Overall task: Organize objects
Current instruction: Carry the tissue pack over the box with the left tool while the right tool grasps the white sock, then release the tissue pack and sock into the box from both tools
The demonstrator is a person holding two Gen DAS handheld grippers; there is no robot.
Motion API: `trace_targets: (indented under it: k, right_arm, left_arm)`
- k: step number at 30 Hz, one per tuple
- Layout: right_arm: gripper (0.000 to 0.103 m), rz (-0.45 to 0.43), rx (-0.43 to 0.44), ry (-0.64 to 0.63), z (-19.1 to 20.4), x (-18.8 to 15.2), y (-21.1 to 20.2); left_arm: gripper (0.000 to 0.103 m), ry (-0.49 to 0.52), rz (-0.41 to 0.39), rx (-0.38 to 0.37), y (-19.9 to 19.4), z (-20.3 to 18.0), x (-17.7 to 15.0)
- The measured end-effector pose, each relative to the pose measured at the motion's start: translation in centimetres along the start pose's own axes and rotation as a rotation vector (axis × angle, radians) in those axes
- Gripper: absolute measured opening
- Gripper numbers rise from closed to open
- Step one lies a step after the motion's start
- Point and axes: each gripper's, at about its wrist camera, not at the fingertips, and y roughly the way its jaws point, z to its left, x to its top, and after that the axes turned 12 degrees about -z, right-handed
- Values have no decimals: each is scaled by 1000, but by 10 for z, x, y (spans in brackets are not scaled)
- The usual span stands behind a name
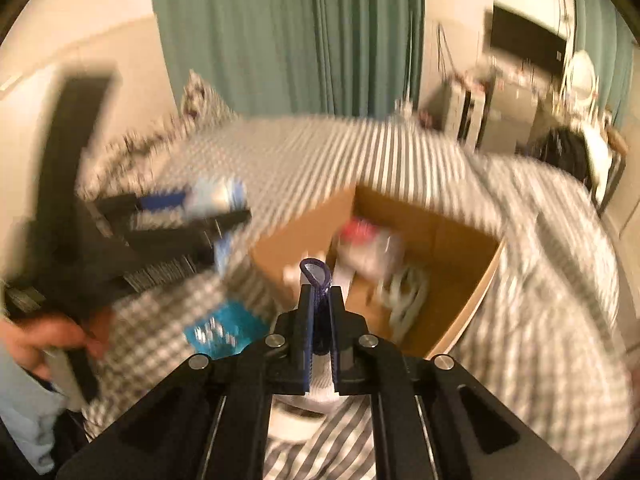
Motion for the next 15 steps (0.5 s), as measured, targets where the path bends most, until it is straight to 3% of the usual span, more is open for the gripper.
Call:
trace_targets:
  k: [7,11,14,15]
  right_arm:
    - [6,-124,-44,-28,-13,68,-9]
    - [6,-116,-74,-25,-28,83,10]
    - [7,-85,-86,0,-41,79,28]
    - [7,-70,-91,14,-47,78,34]
  left_arm:
    - [59,-18,-13,-16,21,-10,29]
    - [59,-20,3,-20,42,-18,35]
    - [65,-21,27,-23,59,-23,31]
    - [72,-18,37,-23,65,-24,29]
